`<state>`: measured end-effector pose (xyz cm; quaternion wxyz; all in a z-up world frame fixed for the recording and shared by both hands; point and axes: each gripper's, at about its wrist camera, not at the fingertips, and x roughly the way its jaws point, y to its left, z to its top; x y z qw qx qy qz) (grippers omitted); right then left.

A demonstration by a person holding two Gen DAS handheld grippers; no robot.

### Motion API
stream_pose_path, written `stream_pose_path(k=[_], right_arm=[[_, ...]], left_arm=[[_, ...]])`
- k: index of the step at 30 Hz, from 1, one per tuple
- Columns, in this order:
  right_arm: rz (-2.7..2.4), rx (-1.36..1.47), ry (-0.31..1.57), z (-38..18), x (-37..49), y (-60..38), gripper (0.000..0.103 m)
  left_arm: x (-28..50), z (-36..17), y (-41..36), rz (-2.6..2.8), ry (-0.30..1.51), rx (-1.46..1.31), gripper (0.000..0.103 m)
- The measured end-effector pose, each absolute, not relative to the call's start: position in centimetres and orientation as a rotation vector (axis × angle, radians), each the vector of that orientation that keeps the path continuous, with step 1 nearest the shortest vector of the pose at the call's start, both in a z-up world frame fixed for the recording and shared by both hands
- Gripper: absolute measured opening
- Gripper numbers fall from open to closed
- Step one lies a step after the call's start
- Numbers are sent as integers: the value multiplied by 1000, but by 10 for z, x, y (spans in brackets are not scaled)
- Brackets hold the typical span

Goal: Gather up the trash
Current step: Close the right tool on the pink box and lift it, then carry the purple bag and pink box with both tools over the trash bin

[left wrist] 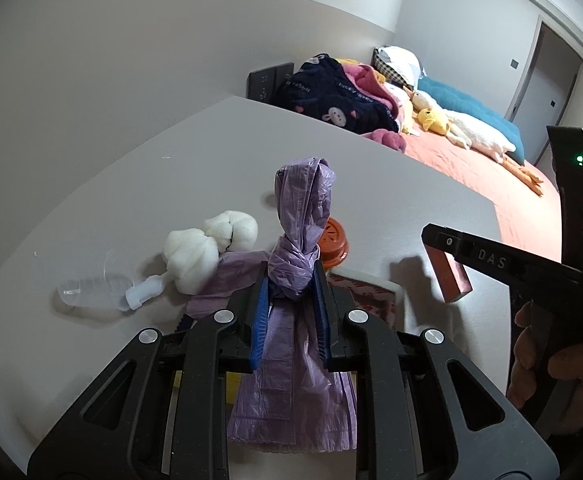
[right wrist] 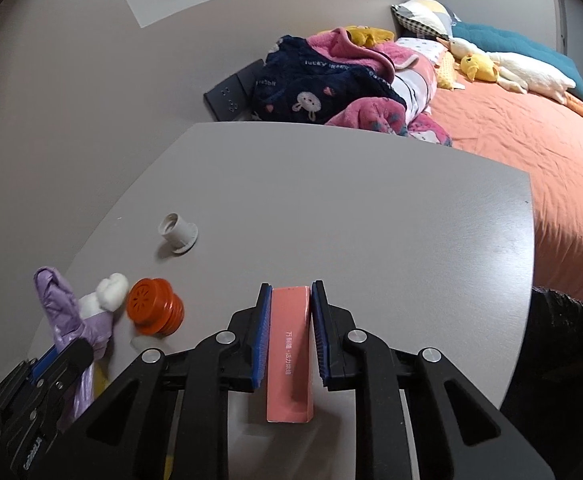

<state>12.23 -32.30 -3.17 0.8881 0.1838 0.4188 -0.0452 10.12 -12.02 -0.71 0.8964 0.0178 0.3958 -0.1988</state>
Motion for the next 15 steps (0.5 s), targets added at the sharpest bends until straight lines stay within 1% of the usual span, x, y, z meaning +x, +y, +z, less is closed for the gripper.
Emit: stream_pose_path(k=[15], right_arm=[[-47, 386, 833, -4, 65, -333, 21]], left_arm=[[64, 16, -141, -451, 792, 45, 20]])
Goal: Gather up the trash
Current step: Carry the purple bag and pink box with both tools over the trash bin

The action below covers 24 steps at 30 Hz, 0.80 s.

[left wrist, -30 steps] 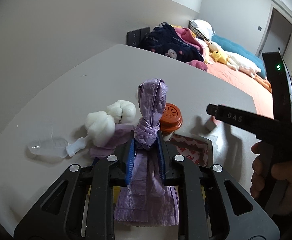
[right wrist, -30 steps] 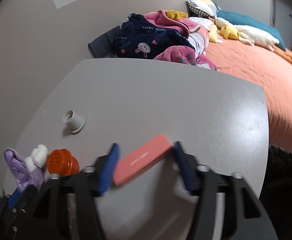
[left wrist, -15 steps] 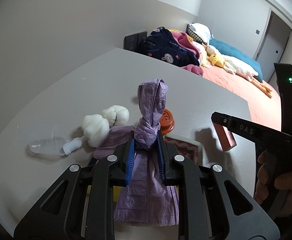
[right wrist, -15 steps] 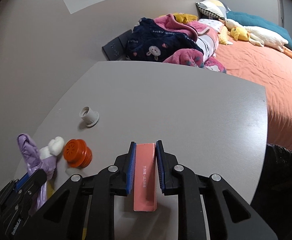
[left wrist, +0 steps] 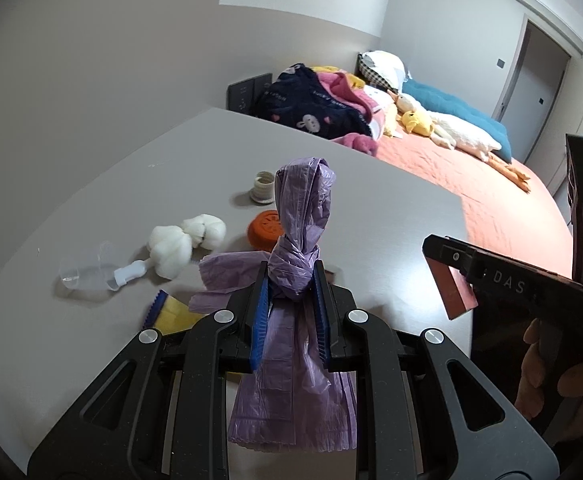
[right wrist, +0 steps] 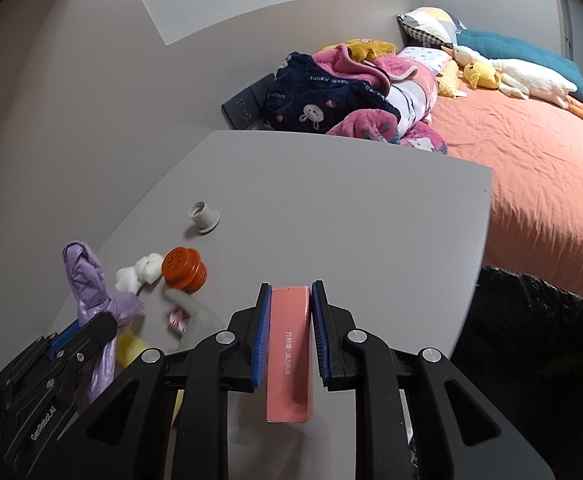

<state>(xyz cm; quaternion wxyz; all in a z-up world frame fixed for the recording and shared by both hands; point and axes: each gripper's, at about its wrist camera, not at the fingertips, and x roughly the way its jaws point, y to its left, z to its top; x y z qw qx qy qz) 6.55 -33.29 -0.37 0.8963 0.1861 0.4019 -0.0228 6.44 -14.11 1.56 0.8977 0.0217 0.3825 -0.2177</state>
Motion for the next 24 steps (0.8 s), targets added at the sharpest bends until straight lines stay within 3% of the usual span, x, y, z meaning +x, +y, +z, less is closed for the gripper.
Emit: stream_pose_path(k=[24], right_arm=[[-81, 383, 780, 27, -46, -368, 22]], left_arm=[[-18, 34, -200, -580, 770, 82, 20]])
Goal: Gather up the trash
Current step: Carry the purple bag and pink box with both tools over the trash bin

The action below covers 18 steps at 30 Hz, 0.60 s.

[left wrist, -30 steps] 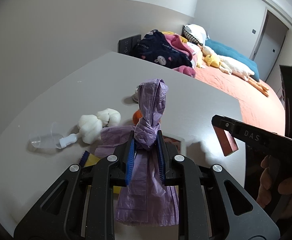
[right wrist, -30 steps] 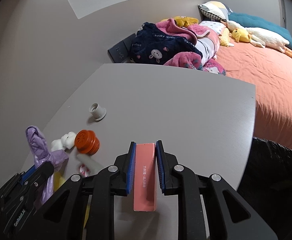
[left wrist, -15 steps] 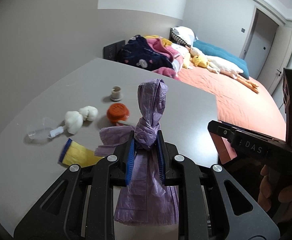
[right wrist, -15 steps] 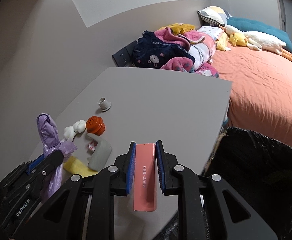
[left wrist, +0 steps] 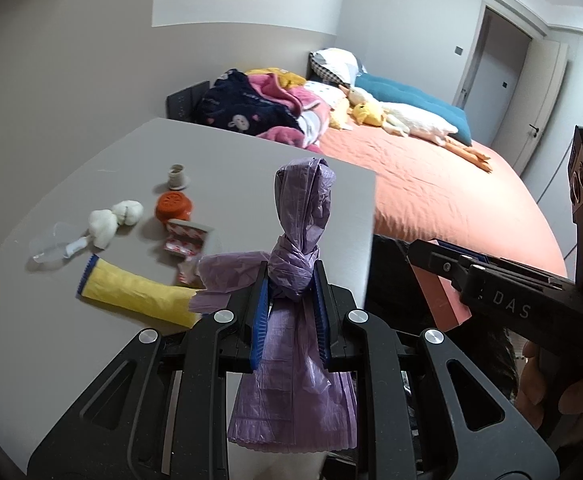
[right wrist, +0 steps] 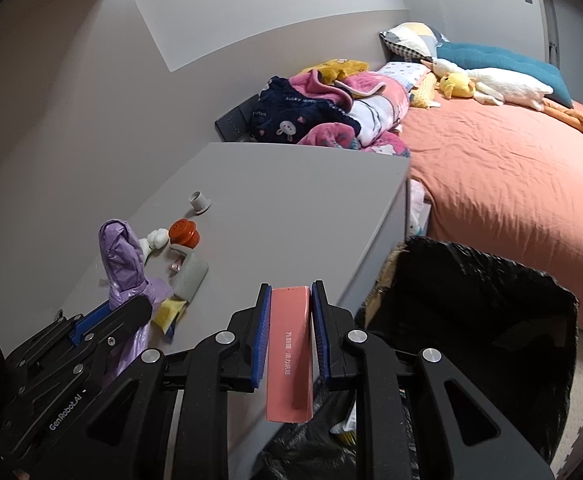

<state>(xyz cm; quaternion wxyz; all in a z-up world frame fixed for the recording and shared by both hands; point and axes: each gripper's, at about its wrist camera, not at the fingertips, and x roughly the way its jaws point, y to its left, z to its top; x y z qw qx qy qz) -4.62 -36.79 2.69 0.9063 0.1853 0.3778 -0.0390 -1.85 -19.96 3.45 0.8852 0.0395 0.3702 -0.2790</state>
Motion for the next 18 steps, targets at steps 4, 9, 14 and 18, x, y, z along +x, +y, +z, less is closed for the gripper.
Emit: stream_pose_path(k=[4, 9, 14, 18], right_arm=[[-96, 388, 770, 29, -64, -376, 22], [-119, 391, 759, 32, -81, -387, 22], [-146, 399, 747, 34, -98, -399, 22], [-171, 407, 737, 35, -110, -411, 22]], left_arm=[[-30, 36, -209, -603, 765, 90, 20], [-44, 38, -220, -630, 758, 102, 20], [-54, 39, -232, -658, 753, 113, 20], [-62, 40, -244, -686, 751, 126, 20]])
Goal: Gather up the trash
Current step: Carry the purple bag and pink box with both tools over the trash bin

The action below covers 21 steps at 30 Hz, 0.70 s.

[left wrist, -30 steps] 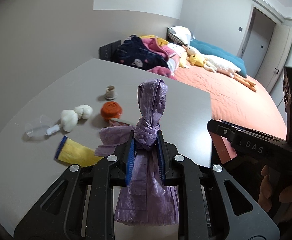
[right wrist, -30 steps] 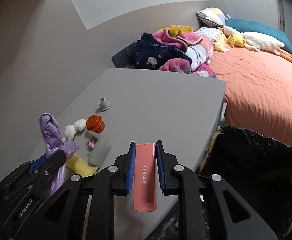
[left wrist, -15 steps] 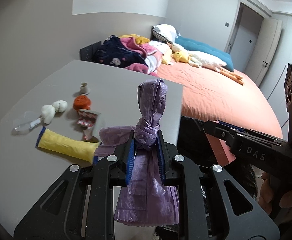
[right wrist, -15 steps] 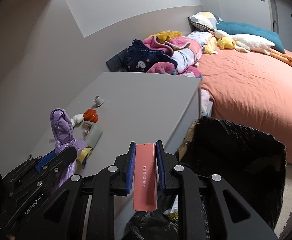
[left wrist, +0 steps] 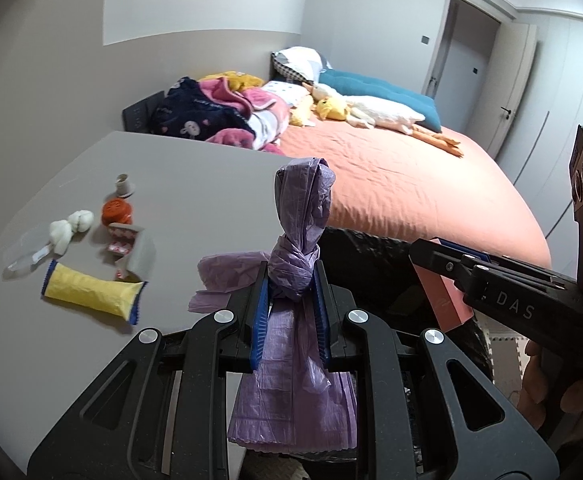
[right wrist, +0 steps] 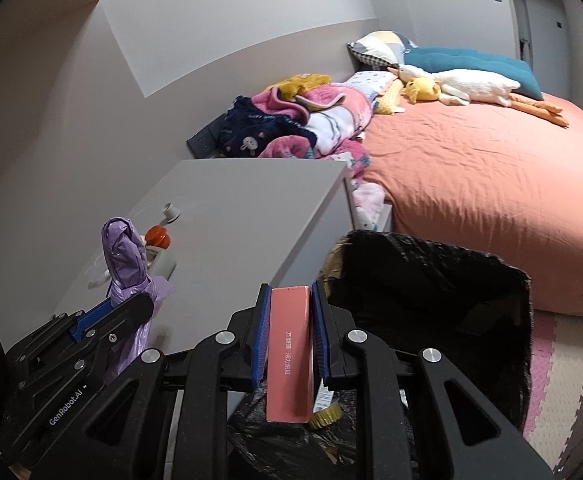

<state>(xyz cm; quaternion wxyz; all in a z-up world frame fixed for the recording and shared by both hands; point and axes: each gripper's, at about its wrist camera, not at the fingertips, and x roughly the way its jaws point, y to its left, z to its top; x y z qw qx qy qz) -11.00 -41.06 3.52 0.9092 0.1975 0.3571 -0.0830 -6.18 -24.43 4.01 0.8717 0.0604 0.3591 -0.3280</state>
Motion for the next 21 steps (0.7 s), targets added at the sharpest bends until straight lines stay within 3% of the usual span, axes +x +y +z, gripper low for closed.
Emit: stream_pose_path(k=[19, 20, 21], right_arm=[[-303, 473, 725, 26, -156, -474, 22], [-309, 476, 727, 25, -157, -477, 22], [-312, 475, 726, 25, -158, -479, 23]], left_arm=[[-85, 25, -316, -837, 808, 201, 20], [-84, 23, -319, -838, 814, 206, 21], [-84, 21, -322, -838, 825, 219, 34]])
